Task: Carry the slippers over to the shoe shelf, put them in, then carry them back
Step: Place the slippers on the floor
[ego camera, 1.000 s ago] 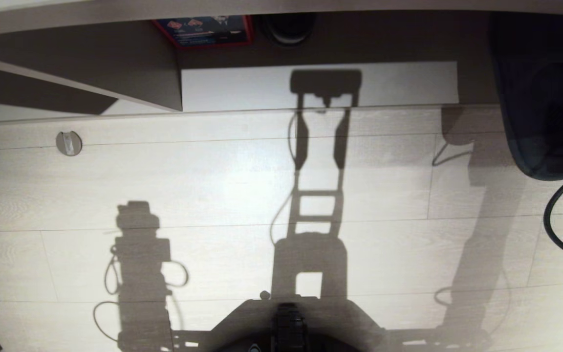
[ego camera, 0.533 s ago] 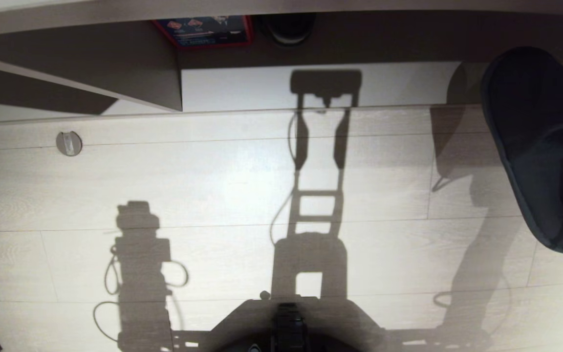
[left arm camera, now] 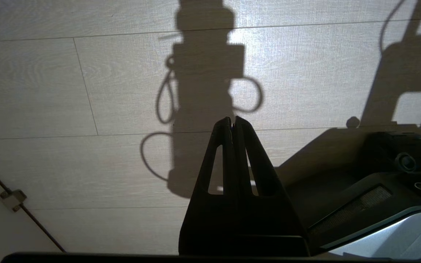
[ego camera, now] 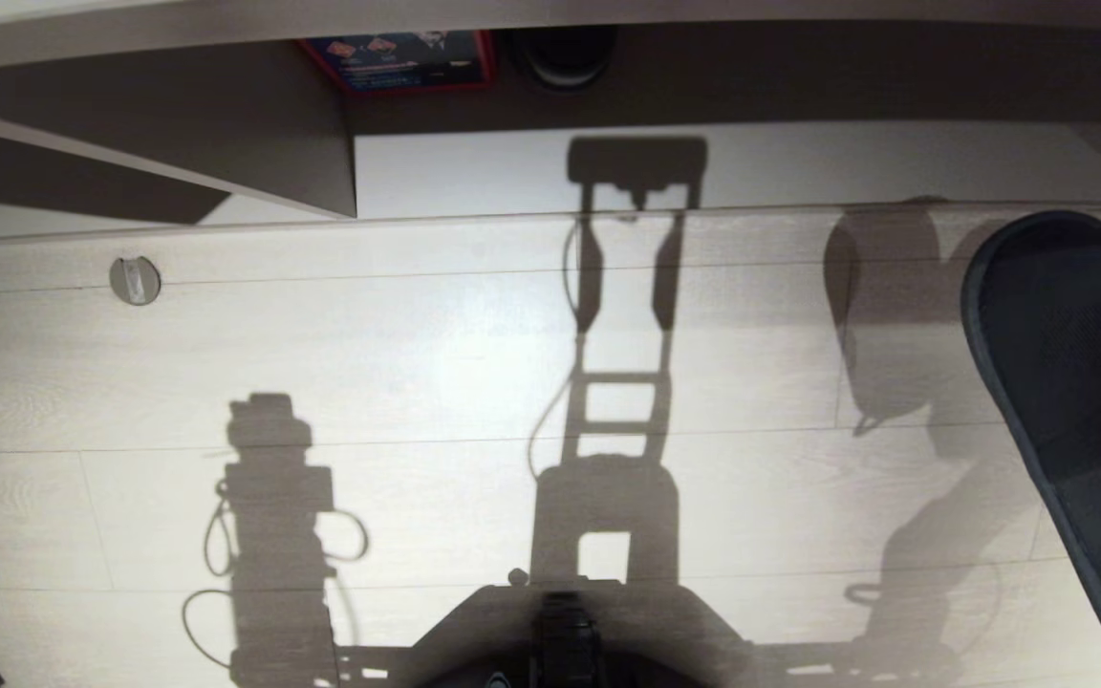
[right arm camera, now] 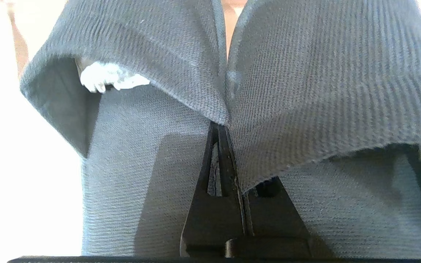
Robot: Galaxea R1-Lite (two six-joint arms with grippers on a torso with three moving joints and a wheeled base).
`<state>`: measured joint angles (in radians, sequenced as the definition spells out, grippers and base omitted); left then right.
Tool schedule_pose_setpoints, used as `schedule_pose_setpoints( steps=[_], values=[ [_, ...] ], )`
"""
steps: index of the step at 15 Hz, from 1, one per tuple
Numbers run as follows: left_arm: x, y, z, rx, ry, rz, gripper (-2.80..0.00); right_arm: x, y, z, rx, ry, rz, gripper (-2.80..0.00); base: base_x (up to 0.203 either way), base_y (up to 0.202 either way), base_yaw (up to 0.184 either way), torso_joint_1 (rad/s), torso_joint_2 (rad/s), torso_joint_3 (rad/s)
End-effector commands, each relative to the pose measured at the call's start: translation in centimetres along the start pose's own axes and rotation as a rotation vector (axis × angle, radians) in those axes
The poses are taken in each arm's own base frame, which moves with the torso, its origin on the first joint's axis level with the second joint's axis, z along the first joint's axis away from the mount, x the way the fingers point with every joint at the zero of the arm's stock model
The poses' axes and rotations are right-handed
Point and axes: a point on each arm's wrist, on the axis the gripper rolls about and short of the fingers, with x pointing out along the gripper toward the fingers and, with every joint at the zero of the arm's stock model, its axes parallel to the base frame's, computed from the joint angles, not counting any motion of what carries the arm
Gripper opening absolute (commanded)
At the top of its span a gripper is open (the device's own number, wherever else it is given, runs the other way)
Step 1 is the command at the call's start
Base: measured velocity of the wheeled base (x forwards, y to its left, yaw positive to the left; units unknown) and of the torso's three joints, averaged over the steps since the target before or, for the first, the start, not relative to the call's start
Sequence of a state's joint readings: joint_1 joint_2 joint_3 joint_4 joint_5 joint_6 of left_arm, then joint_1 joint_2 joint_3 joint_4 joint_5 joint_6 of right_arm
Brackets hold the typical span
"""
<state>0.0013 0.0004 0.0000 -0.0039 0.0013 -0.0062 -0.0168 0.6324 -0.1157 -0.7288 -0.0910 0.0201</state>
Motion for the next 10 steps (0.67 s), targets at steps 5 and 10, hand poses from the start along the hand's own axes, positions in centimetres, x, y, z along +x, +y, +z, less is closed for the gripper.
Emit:
schedule_pose_setpoints(
  steps=[5, 10],
  values=[
    [0.0, 0.0, 0.0, 0.000, -0.001, 0.000, -2.80, -4.3, -0.4, -1.9, -0.046, -0.014, 0.009, -2.80, 0.000, 0.000, 0.000, 0.000, 0.00, 0.000],
    [0.0, 0.0, 0.0, 0.000, -0.001, 0.000, -2.80, -6.1, -0.5, -4.7, -0.072, 0.060, 0.064, -2.80, 0.000, 0.000, 0.000, 0.000, 0.00, 0.000]
  ],
)
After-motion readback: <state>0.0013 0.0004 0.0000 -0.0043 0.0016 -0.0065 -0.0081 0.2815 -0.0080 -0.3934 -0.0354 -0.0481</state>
